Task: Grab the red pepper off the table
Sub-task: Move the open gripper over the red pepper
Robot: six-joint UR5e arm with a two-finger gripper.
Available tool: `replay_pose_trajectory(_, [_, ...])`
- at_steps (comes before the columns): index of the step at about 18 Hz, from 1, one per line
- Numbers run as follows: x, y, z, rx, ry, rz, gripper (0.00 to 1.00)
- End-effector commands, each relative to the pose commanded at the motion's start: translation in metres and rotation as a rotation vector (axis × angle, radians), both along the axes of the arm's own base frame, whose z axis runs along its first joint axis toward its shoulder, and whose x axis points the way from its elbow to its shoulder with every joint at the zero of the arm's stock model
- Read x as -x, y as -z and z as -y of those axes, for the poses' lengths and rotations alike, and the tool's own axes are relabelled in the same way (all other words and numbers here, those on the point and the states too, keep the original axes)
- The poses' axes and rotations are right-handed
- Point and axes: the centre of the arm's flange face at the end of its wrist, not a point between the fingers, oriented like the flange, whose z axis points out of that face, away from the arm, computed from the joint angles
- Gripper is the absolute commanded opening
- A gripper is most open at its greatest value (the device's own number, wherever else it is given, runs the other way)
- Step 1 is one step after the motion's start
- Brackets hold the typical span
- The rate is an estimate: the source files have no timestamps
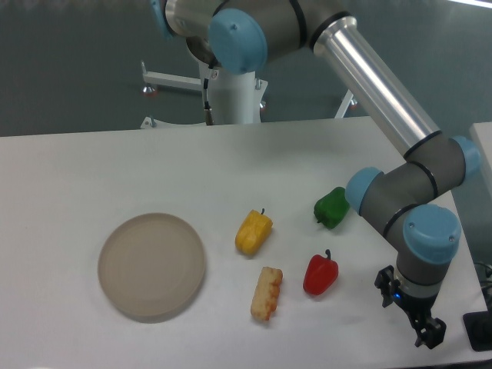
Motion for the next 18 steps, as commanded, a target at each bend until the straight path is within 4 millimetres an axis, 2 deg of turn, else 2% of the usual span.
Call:
replay_pose_trajectory(7, [-0.035,-0.023,0.018,-0.002,-0.065,0.049,1.0])
replay_pose_trajectory(9, [-0.057,-0.032,0.016,-0.015,-0.095,0.072,1.0])
replay_pose_trajectory(10, [-0.067,-0.032,0.015,-0.01,-0.106,0.08,1.0])
replay_pose_trajectory(14, [-0.087,-0.039,0.02,-0.019,-0.217,0.116,1.0])
replay_pose_trajectory(16, [-0.101,-0.03,0.03,-0.036,-0.334,0.208,1.0])
replay_pose_trajectory(18, [-0.105,-0.026,0.037,-0.028,-0.358,0.216,1.0])
